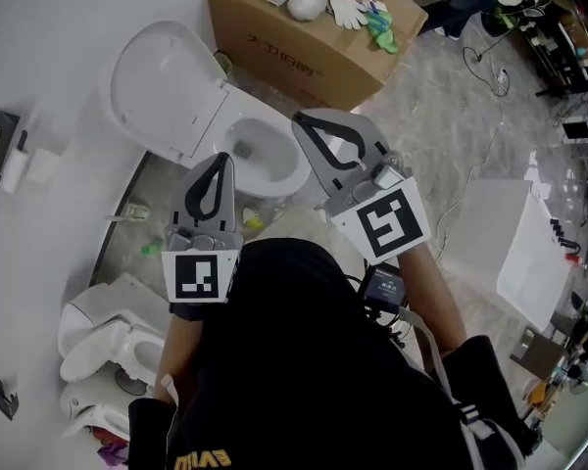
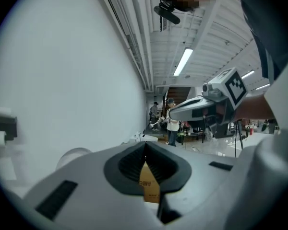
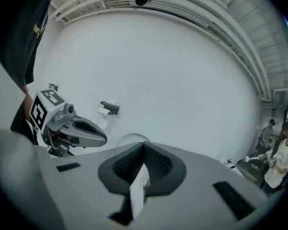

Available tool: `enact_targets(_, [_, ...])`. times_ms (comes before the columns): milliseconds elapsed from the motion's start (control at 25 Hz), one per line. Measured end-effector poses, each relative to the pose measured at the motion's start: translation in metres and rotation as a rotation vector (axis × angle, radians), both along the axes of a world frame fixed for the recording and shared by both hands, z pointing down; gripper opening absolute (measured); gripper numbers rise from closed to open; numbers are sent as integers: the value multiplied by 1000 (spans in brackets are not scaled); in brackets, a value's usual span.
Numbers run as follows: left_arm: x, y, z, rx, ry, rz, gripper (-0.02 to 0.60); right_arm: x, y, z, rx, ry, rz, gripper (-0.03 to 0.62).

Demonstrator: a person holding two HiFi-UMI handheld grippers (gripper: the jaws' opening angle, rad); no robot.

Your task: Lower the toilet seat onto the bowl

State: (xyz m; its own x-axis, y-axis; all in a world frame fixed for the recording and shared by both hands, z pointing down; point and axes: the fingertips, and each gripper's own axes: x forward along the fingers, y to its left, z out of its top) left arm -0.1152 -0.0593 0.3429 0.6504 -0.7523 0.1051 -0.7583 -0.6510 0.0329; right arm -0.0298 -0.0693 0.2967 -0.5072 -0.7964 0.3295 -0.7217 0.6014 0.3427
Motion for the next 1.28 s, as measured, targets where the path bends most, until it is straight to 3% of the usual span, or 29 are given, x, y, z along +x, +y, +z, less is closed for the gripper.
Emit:
enact_targets(400, [6, 6, -15, 16, 20, -1, 12, 5, 15, 4, -7, -44, 29, -8])
enact_targets(1120, [0, 6, -6, 2, 28, -8, 12, 2, 16, 10, -21, 15, 5, -6])
enact_targets(1280, [-13, 3, 14, -34, 14, -34, 12, 5, 13, 17, -35, 47, 2, -8])
